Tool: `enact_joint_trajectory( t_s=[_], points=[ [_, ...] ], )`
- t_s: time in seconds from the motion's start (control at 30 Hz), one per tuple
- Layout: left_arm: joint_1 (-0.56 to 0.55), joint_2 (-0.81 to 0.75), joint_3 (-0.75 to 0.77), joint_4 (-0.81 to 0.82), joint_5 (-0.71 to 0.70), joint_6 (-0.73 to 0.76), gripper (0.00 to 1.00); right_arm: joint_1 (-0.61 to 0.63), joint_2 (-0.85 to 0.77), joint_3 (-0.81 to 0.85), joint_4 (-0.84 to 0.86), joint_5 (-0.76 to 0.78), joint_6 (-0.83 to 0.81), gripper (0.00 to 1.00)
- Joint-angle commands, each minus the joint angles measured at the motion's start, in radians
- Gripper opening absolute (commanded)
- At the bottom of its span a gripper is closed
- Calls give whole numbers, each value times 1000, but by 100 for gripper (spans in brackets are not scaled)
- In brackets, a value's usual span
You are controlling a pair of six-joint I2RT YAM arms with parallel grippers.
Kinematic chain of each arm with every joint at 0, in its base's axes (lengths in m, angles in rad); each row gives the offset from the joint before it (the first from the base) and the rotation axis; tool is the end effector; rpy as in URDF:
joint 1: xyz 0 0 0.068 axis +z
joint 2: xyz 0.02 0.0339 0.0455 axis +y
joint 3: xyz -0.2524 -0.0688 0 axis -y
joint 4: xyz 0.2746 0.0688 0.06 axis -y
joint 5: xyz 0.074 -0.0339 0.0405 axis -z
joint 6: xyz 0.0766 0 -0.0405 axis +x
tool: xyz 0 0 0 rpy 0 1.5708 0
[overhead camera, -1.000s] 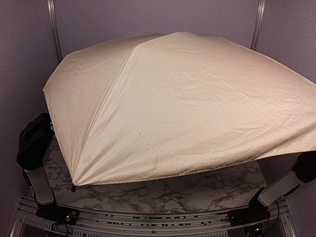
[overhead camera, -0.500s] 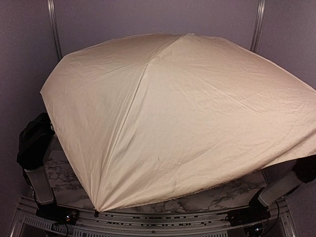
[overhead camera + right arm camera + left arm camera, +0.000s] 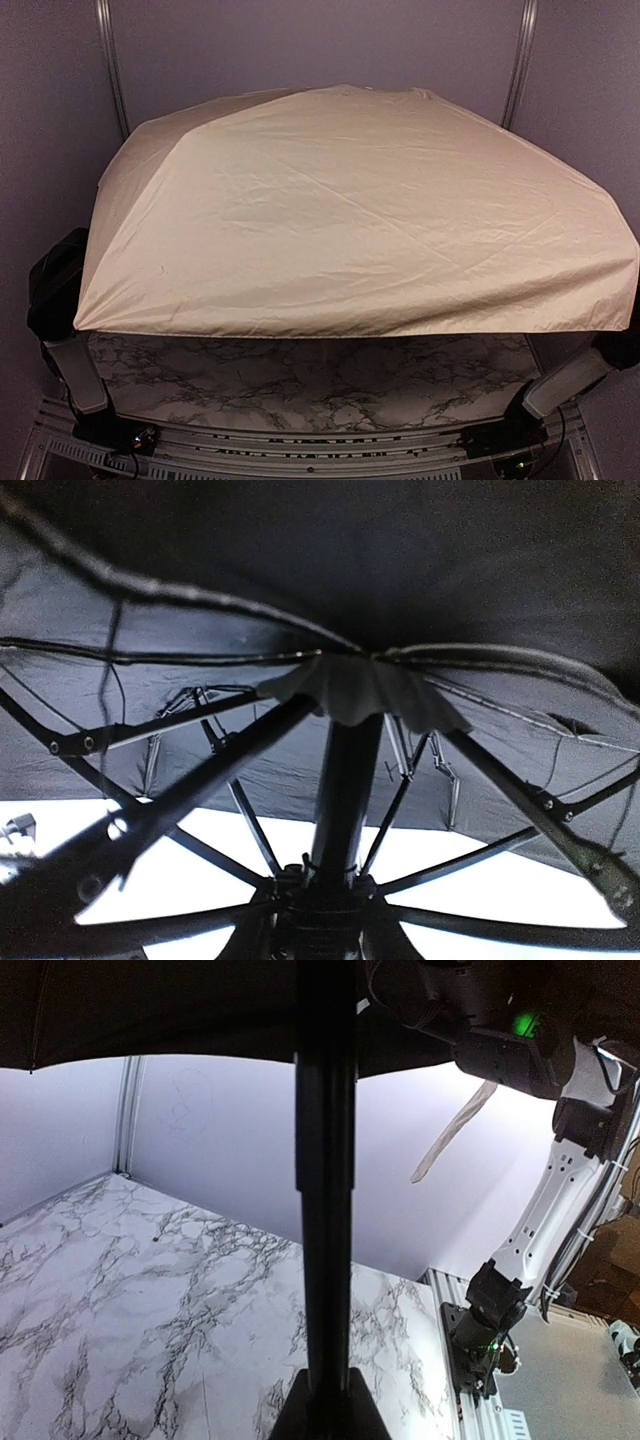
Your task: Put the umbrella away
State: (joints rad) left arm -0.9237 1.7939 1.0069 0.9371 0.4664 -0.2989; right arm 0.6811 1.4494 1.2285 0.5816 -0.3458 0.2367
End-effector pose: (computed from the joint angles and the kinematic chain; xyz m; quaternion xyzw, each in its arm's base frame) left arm 0.2456 -0.3822 0.2288 0.3617 0.5499 -0.5467 0.5175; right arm 0.3000 0.2765 0.4140 -0.2615 0.5154 0.4466 0.6830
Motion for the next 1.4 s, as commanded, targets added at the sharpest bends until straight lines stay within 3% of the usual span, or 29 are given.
enact_joint_trajectory(
  t_s=[0.0,0.33,0.8,0.9,1.37],
  points=[
    [22,-171,43,225,-90,67,0,36,69,-173,-198,-28,-165,1],
    [22,-191,66,238,-195,149,0,94,117,-323,-144,16,-104,3],
    [22,-152,100,243,-239,136,0,126,149,-389,-97,68,-28,9],
    [22,-142,112,244,-243,134,0,126,152,-434,-23,78,11,10],
    [39,-70,175,274,-209,106,0,152,151,-463,-43,155,-11,11]
  ],
)
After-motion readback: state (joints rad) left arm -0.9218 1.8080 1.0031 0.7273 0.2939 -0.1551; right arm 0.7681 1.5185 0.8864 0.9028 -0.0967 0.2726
